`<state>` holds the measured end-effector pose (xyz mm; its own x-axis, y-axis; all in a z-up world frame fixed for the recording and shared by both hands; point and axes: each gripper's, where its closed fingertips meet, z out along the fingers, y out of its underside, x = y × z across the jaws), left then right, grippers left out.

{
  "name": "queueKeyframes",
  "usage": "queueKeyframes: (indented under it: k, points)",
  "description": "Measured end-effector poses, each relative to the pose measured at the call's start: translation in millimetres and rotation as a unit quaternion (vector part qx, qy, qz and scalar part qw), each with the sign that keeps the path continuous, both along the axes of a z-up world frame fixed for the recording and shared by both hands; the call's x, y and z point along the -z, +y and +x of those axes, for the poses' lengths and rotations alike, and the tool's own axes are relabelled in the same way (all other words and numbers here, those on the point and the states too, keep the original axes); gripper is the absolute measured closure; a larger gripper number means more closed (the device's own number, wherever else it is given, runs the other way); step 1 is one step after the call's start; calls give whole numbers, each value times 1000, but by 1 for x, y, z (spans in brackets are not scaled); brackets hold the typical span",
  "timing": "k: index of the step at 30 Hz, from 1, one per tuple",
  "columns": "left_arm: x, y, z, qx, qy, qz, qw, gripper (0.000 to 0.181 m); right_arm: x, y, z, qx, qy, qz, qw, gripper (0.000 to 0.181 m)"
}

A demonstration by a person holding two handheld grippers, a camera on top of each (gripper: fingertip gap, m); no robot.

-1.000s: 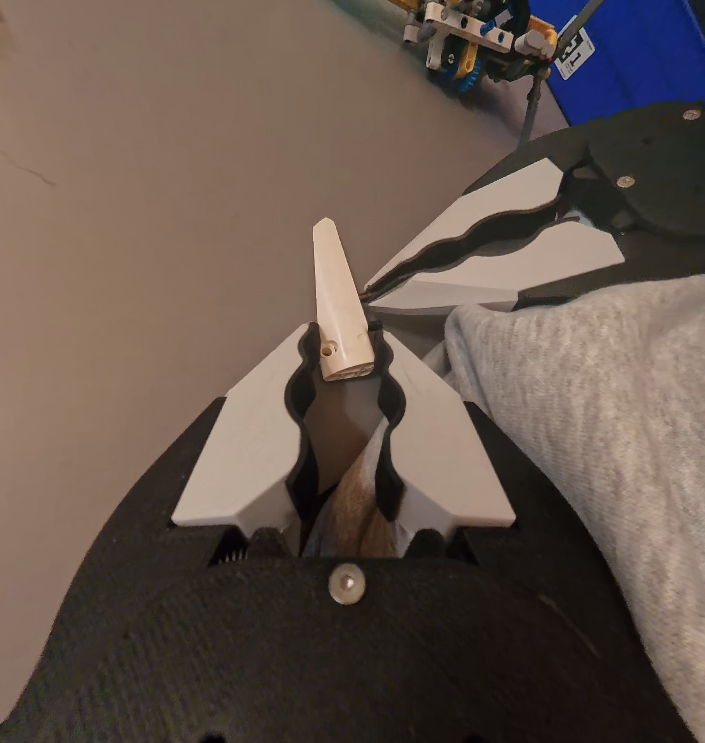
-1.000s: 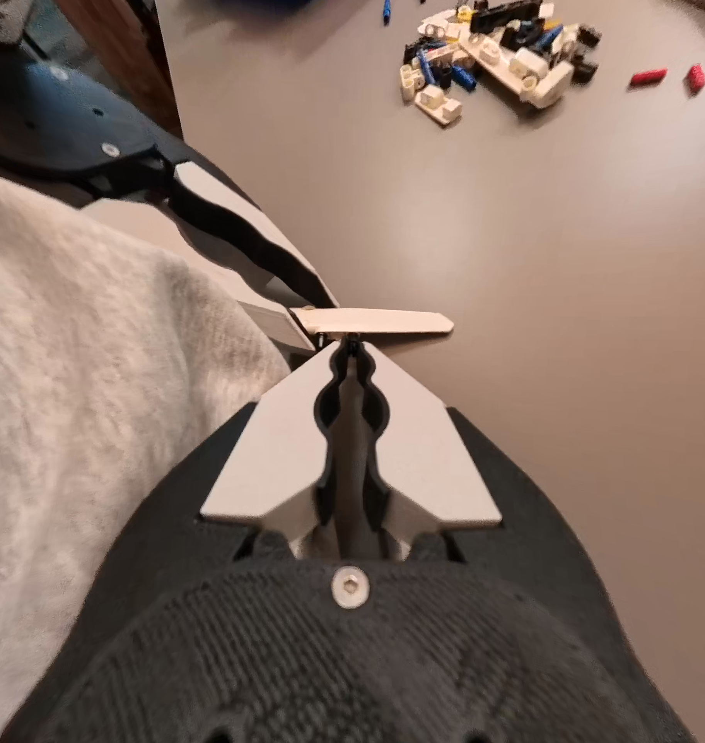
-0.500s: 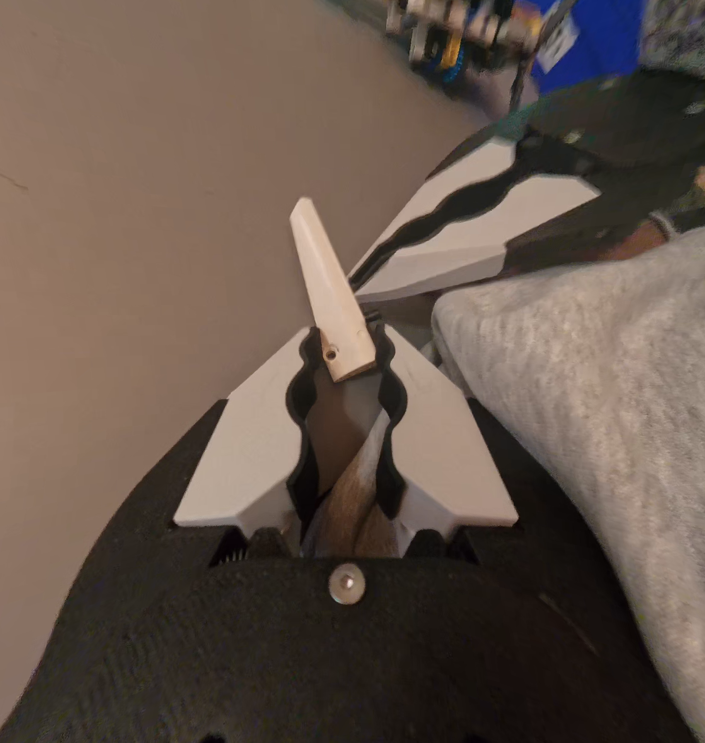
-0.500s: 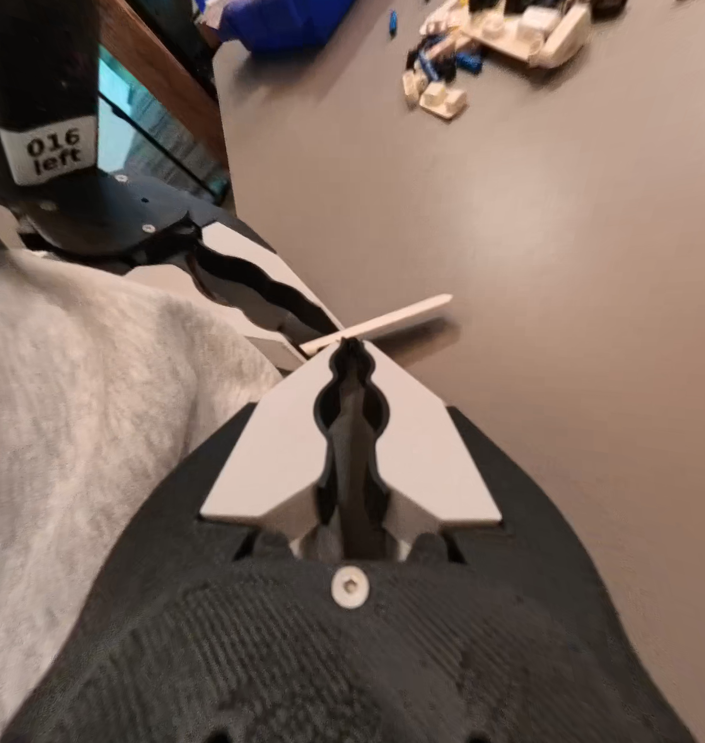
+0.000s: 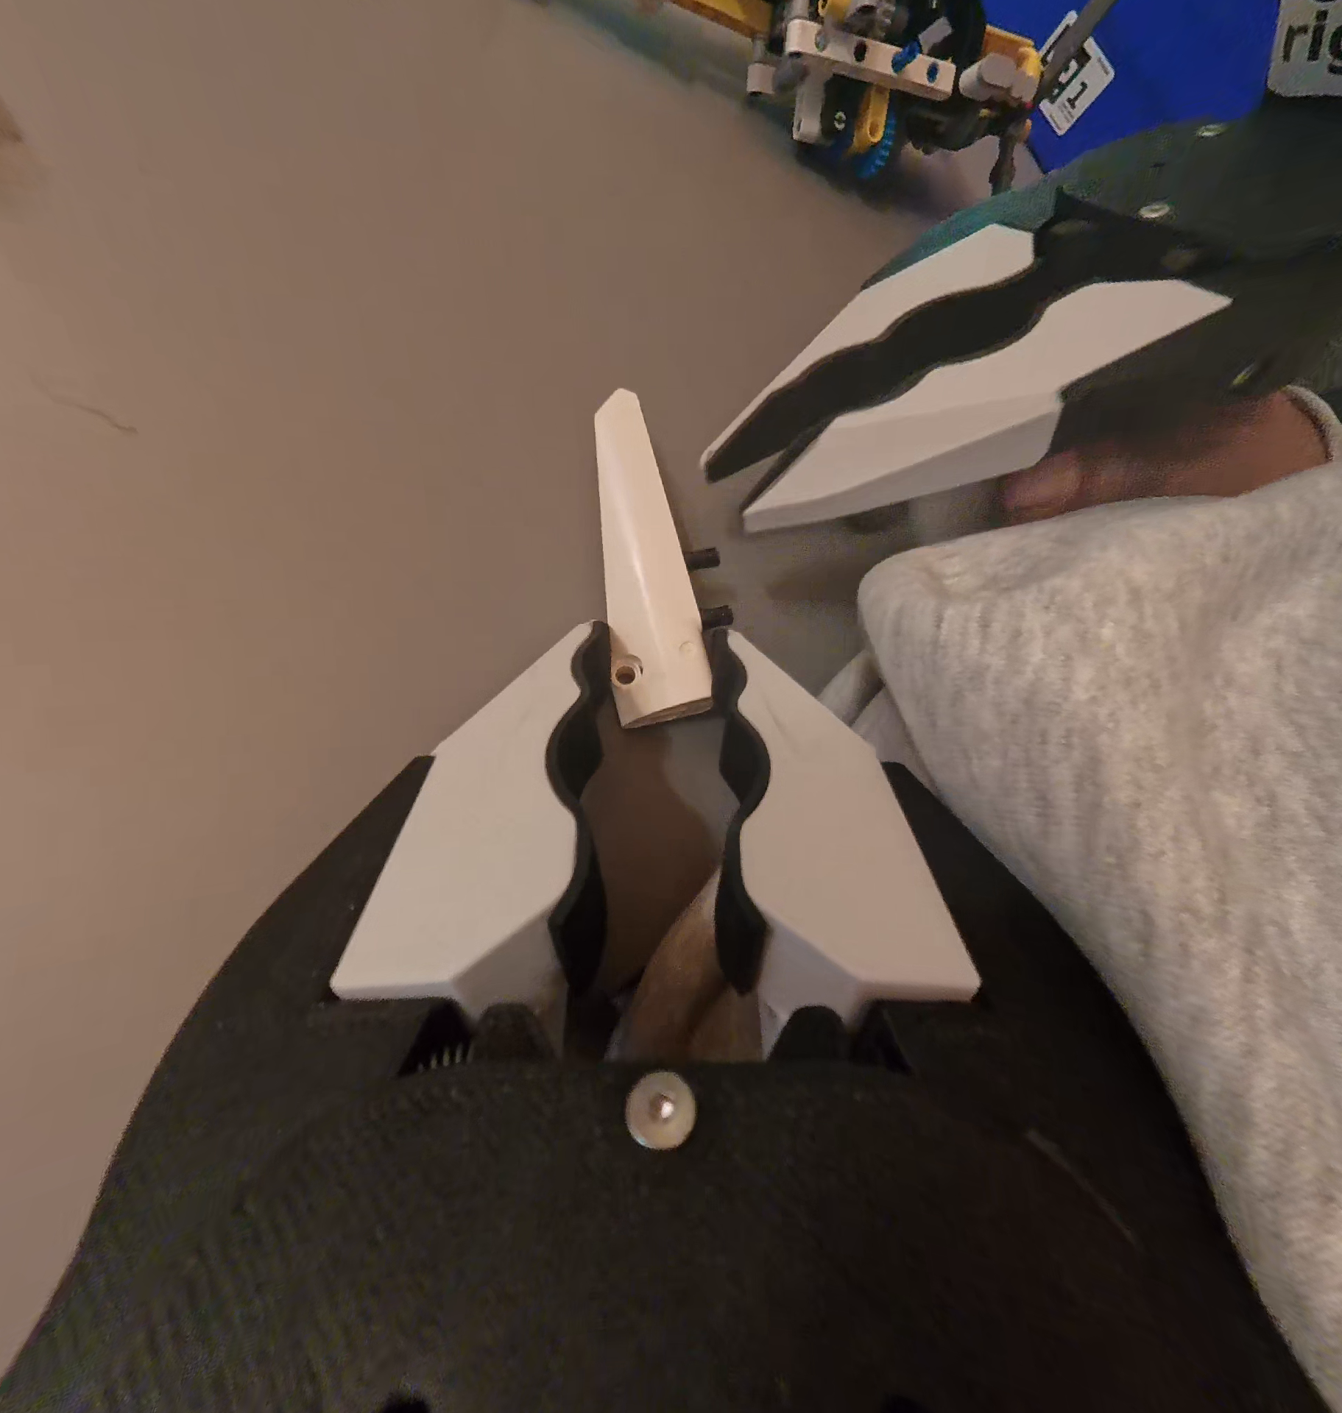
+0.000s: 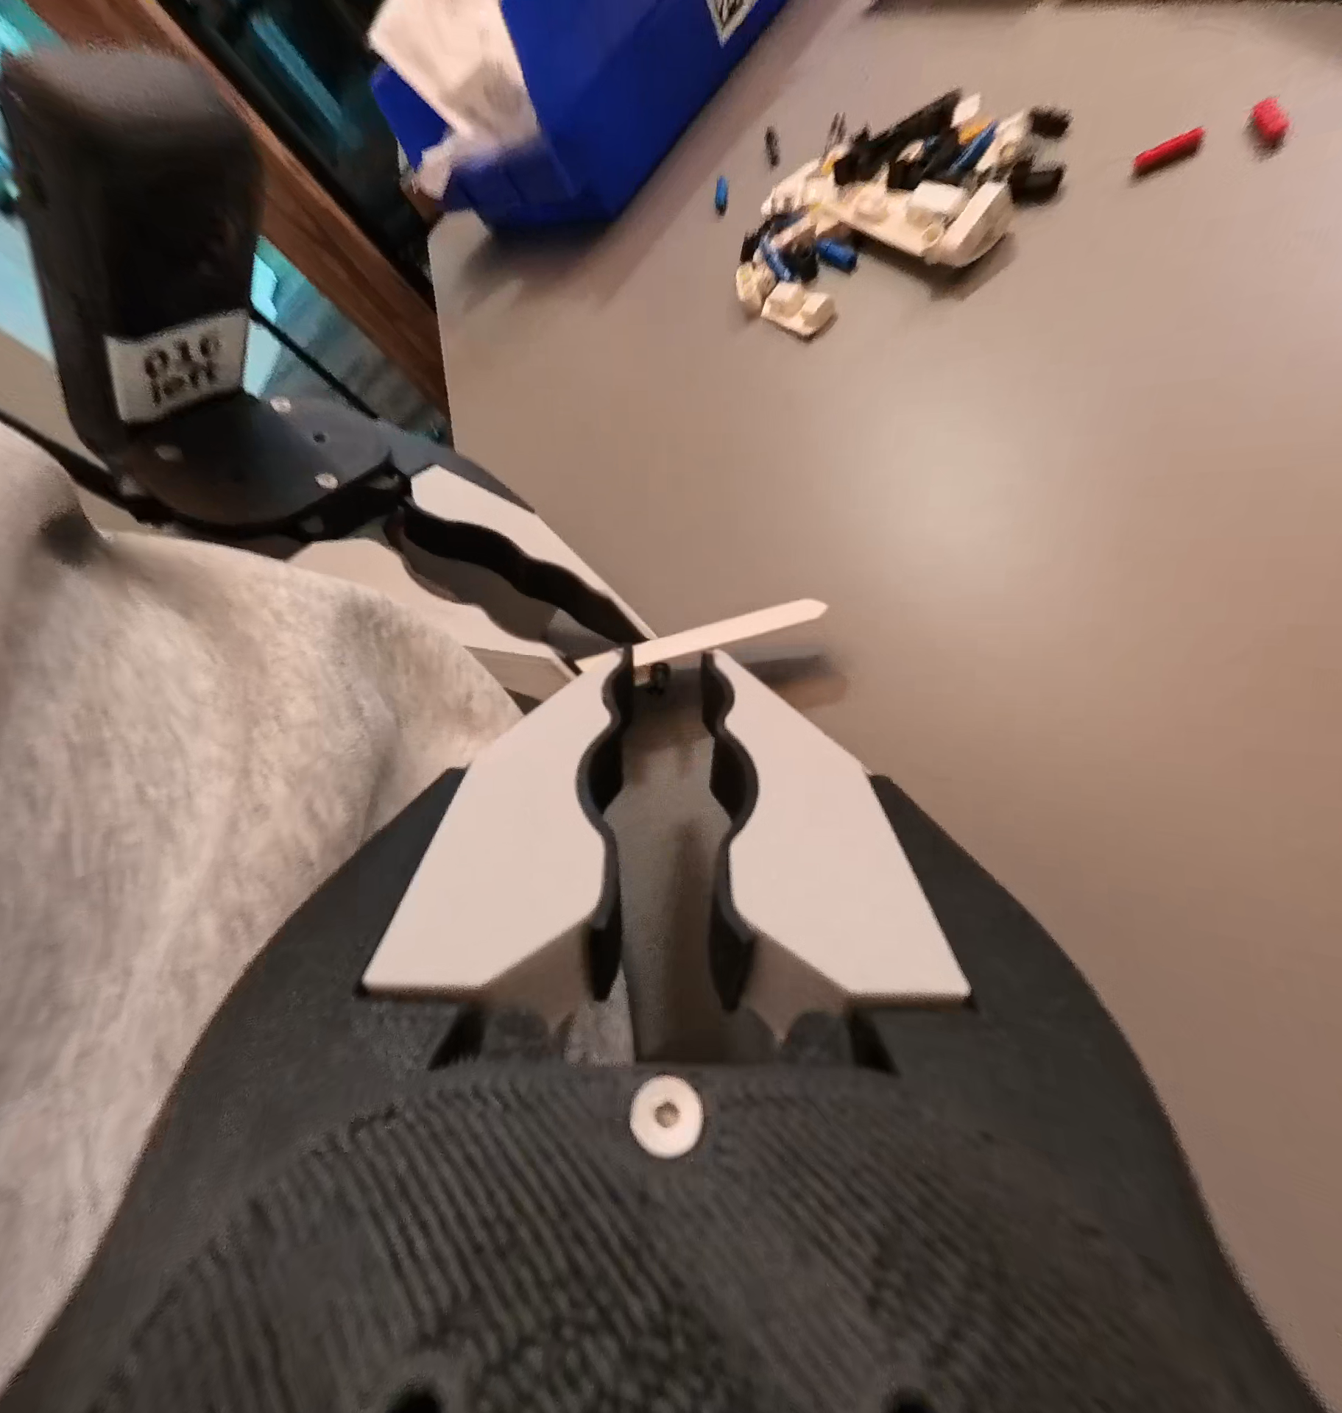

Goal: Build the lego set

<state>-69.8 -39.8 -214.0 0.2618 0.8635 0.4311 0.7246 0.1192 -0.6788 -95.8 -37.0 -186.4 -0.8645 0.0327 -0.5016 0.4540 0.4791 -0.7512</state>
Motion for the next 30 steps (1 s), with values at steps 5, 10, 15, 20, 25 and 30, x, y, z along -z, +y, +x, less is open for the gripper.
queueKeyframes:
  k: [5, 10, 15, 20, 25, 30]
  points:
    - [-1, -1, -1, -9, 6, 6, 1000, 153, -1, 4, 1, 10, -15, -4, 1000, 170]
    - [-4, -2, -2, -17, 12, 30, 999, 156, 5, 1, 13, -23, 13, 15, 1000, 172]
    - [-3, -3, -4, -27, 22, 13, 999, 156, 18, -2, 16, -30, 33, 55, 998, 180]
    - [-4, -4, -5, -38, 28, 10, 999, 156, 17, -3, 14, -19, 90, 56, 994, 181]
    - [-9, -14, -10, -84, 28, 61, 994, 158, 14, -2, 13, -17, 72, 46, 996, 165]
    - [-12, -30, -21, -125, 51, 34, 990, 158, -10, 3, 9, -1, 62, -27, 998, 177]
